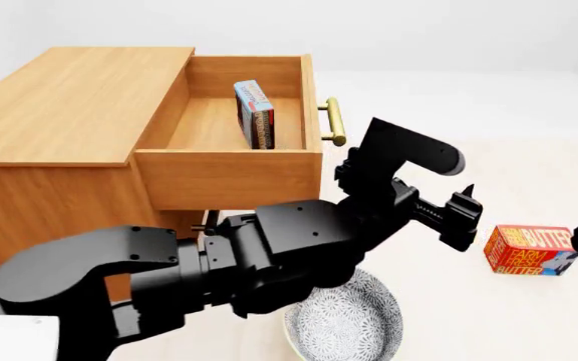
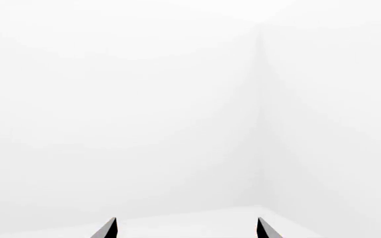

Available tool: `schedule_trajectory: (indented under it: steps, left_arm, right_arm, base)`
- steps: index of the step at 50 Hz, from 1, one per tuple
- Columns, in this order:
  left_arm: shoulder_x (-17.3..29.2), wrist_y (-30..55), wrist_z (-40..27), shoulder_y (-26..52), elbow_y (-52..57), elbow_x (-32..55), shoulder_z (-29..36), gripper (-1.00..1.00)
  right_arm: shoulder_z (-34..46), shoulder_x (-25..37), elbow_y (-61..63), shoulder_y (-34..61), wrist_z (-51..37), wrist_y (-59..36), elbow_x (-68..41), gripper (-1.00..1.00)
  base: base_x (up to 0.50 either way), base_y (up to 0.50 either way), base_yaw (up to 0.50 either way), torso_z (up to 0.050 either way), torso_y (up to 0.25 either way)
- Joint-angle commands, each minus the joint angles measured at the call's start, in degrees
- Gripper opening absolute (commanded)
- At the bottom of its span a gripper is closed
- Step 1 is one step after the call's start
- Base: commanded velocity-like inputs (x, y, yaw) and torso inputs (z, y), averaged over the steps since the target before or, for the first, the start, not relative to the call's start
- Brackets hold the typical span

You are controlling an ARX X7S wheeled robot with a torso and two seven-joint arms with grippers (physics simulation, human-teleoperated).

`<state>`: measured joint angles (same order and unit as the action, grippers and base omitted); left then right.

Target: Put the chocolate pudding in the top drawer of the cabinet and close it.

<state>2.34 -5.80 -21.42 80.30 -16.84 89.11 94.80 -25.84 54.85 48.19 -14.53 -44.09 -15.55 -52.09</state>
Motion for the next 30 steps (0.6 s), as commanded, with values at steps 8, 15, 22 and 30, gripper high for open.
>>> schedule_trajectory:
  steps: [8,15,22,30]
  left_arm:
    - [-1.01,1.17,1.93,-1.17,-6.14,0.26,-0.22,1.0]
    - [-0.65,1.69,2.59,-1.38,-8.13,0.35,-0.31,1.0]
    - [-0.3,2.04,3.64,-1.84,-10.58,0.46,-0.39,1.0]
    - [0.31,2.24,4.57,-2.3,-12.32,0.38,-0.66,1.0]
  right_arm:
    - [-3.56,-1.23,1.08,-3.61,1.44,0.25,-0.22,1.0]
    - [-0.31,-0.8,0.49,-0.88,0.38,-0.16,0.53,1.0]
    - [-0.61,-1.22,0.45,-1.46,0.85,0.05,0.66,1.0]
    - [-0.48,-1.68,0.17,-1.61,1.29,0.3,1.02,1.0]
  base:
    - [0.0,0.0,0.0,0.0,0.0]
    - [0.0,0.0,0.0,0.0,0.0]
    - [0.0,0.0,0.0,0.0,0.0]
    - [0.0,0.0,0.0,0.0,0.0]
